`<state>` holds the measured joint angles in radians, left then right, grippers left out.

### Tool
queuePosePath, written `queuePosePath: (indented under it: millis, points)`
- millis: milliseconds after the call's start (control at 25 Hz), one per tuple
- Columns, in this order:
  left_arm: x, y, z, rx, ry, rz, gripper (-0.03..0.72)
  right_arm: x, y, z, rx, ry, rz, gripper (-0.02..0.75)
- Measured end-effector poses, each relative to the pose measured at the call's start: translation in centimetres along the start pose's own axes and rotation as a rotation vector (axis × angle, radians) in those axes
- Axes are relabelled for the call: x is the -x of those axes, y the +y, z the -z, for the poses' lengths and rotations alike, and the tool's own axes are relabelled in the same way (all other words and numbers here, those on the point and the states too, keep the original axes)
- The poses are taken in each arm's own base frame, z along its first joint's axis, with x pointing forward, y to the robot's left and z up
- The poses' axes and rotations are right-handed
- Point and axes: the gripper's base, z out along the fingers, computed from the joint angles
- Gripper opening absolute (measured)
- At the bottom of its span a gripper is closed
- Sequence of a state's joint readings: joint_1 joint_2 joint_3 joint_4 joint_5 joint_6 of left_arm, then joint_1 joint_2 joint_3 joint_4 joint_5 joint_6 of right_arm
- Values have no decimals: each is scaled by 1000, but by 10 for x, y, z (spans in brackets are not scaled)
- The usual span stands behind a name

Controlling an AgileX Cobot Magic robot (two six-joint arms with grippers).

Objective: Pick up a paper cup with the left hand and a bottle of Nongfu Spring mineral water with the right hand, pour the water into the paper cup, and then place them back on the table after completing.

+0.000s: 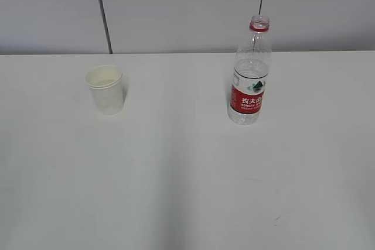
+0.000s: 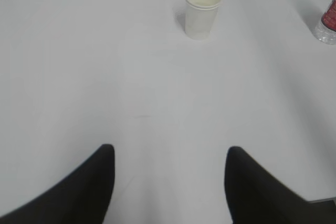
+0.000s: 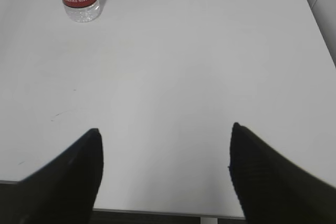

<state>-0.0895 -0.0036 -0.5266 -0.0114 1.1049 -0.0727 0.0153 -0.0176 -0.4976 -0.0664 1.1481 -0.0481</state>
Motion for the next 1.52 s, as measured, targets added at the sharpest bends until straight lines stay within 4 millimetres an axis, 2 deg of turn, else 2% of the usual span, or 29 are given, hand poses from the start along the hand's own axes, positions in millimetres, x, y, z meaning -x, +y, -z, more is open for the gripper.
queuePosePath:
  millis: [1520]
  points:
    - [0,0,0,0,0,0,417,0,0,0,-2,-2,1,554]
